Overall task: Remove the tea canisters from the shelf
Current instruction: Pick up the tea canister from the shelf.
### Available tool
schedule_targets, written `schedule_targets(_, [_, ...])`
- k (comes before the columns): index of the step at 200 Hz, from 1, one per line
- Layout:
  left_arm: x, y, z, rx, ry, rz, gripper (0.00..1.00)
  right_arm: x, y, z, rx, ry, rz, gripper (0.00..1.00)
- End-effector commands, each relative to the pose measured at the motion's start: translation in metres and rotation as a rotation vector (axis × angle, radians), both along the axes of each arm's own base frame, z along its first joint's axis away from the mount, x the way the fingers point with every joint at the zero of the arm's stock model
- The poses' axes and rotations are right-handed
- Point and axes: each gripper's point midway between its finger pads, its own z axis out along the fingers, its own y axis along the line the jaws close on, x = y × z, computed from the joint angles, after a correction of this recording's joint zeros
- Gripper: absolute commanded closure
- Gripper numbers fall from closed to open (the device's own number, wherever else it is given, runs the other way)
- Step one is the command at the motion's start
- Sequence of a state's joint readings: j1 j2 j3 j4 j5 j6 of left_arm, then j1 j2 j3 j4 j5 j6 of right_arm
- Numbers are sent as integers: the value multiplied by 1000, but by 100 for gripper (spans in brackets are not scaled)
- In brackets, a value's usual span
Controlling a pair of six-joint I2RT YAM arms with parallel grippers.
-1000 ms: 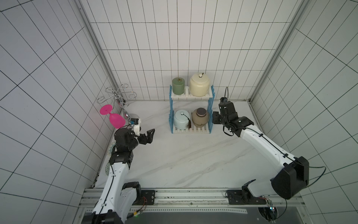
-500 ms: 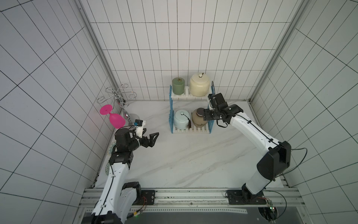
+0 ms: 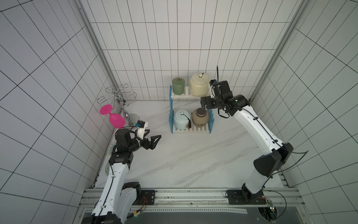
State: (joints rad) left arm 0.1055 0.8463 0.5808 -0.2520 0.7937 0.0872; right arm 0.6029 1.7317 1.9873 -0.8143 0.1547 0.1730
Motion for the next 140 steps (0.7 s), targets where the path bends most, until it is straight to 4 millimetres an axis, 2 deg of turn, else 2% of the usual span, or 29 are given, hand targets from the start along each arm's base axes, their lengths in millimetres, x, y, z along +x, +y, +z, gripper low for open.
schedule_targets(1, [-5, -5, 4, -11, -14, -34, 1, -2, -1, 40, 1, -89, 20, 2])
schedule_targets(23, [-5, -5, 4, -13, -14, -31, 1, 2, 2, 70, 18, -169, 37, 4])
schedule_targets(51, [-5, -5, 3, -19, -10, -32, 1, 11, 7, 96, 29, -240, 52, 6])
schedule_targets(140, [-6, -7, 4, -25, -14, -37, 1, 58, 46, 142, 153, -447, 98, 14])
